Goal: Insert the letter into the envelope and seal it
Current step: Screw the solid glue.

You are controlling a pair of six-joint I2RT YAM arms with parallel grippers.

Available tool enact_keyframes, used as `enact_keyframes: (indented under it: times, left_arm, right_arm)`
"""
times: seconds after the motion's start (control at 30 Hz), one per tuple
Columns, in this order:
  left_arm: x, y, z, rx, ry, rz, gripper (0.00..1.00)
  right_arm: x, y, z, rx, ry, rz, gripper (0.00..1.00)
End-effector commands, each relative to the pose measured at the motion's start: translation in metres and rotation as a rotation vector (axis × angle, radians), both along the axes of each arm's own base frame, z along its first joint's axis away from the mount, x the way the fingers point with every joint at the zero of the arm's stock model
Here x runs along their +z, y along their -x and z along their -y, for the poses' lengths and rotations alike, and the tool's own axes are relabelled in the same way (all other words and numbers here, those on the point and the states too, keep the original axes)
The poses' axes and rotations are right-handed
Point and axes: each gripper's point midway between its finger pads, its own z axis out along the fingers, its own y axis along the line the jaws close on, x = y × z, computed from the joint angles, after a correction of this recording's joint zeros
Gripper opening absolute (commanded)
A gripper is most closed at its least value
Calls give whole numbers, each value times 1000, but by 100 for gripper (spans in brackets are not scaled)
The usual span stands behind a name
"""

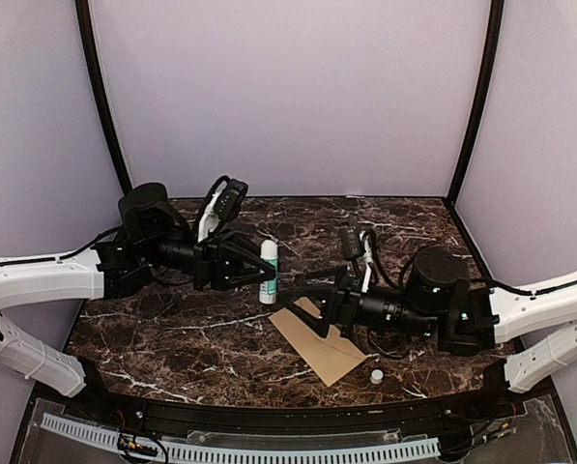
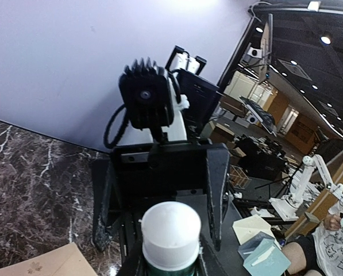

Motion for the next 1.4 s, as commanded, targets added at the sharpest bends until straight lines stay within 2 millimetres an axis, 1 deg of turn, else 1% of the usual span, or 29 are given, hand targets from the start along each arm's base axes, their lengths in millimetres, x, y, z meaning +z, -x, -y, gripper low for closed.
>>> enact_keyframes:
  times: [0.0,0.03,0.13,0.2,0.37,0.57,0.77,0.83,0.93,1.07,1.2,1.37]
  left_arm:
    - [12,41,-1,-184,43,56,0]
    - [11,46,0,-201,37,52,0]
    - [10,49,1,-216,36,42,0]
    - [12,50,0,-221,41,45,0]
    - [15,49,-1,-199,46,58,0]
    - [15,43,-2,-176,49,51,0]
    - [14,39,-3,-167,52,41,0]
    - [14,38,-3,-163,51,39,0]
    - [13,37,-3,-164,49,37,0]
    - [13,36,-3,-161,48,37,0]
    - [13,36,-3,-162,47,38,0]
    - [13,35,-3,-153,47,41,0]
  right_arm:
    - [38,22,-14,149,-141,91,79]
    - [39,26,-18,175,-140,96,76]
    - [40,36,-30,246,-143,105,71]
    - [40,40,-33,271,-142,103,67]
    - [35,44,-33,288,-148,87,59]
    - [28,47,-35,300,-135,65,50]
    - [19,48,-37,308,-113,44,49]
    - [15,49,-39,315,-104,33,53]
    - [12,50,-41,316,-96,27,54]
    - [13,50,-41,316,-98,26,44]
    - [12,48,-40,304,-98,24,27]
    - [11,46,-38,289,-95,18,12]
